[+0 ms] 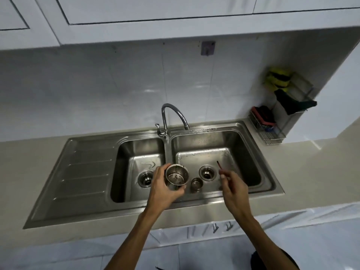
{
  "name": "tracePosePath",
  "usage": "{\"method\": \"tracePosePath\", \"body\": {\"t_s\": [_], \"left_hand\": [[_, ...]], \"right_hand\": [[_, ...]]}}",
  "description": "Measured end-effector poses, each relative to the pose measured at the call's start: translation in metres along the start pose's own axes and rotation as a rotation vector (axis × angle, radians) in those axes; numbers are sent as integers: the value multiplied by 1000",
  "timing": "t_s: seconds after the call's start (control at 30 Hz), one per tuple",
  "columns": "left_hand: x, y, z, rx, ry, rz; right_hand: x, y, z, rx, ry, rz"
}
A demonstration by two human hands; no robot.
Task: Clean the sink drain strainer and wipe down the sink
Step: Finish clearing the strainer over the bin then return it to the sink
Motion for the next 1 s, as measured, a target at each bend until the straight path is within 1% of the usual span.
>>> {"method": "tracePosePath", "body": {"t_s": [0.23, 0.33, 0.47, 0.53, 0.57, 0.63, 0.7, 0.8, 0.93, 1.0], "left_hand": [[23, 12, -30, 1, 75, 1], [33, 20, -55, -5, 128, 33], [44, 31, -97, 23, 292, 58], [49, 35, -120, 78, 353, 43], [54, 36, -130, 98, 373, 29], [64, 49, -177, 136, 423, 20], [73, 51, -186, 176, 452, 4], [90, 69, -235, 246, 490, -14], [110, 101, -294, 333, 569, -18], [119, 115, -317, 365, 611, -39]], "right_hand": [[21, -44, -1, -75, 2, -46], [33, -76, 4, -160, -19, -49], [46, -138, 17, -298, -60, -170], [47, -171, 23, -410, -38, -213], [48, -180, 23, -469, -14, -216], [50, -223, 24, -548, 20, -211], [46, -224, 18, -589, 14, -164], [43, -245, 17, -669, -31, -96], [45, -265, 14, -695, -81, -112], [45, -269, 12, -725, -78, -118]]}}
Point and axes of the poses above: each hand's wrist, its own x-axis towards the middle knuckle, its own z-axis out of the back of the hand, y = z × x, the point moved 3 cm from there along x, towards the middle knuckle, and after that the axes turned 7 degrees about x, right-handed, at the moved point
